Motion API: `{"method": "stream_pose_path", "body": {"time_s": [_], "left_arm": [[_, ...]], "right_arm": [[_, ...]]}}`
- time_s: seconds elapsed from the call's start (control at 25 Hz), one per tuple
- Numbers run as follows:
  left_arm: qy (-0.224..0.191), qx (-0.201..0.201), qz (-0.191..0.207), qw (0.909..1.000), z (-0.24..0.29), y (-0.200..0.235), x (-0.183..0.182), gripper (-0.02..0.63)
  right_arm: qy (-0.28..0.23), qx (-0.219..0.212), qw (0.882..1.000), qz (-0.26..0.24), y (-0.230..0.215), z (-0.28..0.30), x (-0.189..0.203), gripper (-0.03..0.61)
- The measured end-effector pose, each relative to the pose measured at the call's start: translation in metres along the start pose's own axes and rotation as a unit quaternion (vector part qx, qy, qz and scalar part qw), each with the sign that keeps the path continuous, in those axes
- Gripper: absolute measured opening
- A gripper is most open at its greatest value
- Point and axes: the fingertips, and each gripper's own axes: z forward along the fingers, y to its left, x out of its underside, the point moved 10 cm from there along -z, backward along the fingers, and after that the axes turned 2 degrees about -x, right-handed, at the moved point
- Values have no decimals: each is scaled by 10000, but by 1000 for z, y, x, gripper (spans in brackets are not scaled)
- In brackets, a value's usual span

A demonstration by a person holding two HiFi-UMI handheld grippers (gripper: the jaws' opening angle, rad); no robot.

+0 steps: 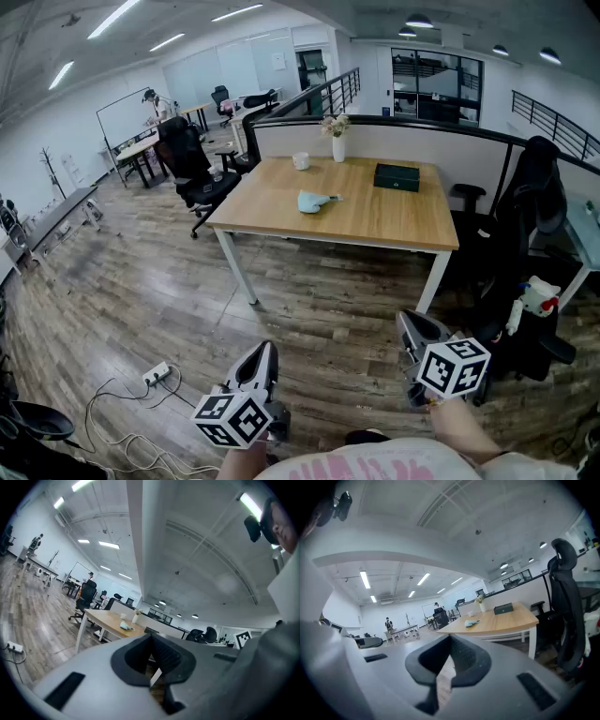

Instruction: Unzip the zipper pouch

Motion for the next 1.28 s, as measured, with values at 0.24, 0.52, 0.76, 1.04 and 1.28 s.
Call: {"method": "stream_pose_path", "body": {"time_s": [0.24, 0.52, 0.76, 1.04, 1.28], "left_arm": [[-31, -1, 42, 10000, 6, 4, -3, 2], [17, -15, 92, 10000, 12, 11, 4, 2], [176, -300, -42, 9994, 41, 34, 7, 2], [108, -440, 55, 9990, 101, 50, -21, 2], [-71, -581, 50, 9983, 167, 69, -50, 2]], "right_arm": [[15, -67, 9999, 138, 0, 9, -1, -3], [189, -67, 9997, 118, -3, 24, 7, -3], [148, 12, 9993, 332, -23, 54, 11, -3], [214, -34, 9989, 406, -47, 121, -16, -3], [158, -256, 9990, 334, -71, 197, -56, -3]]}}
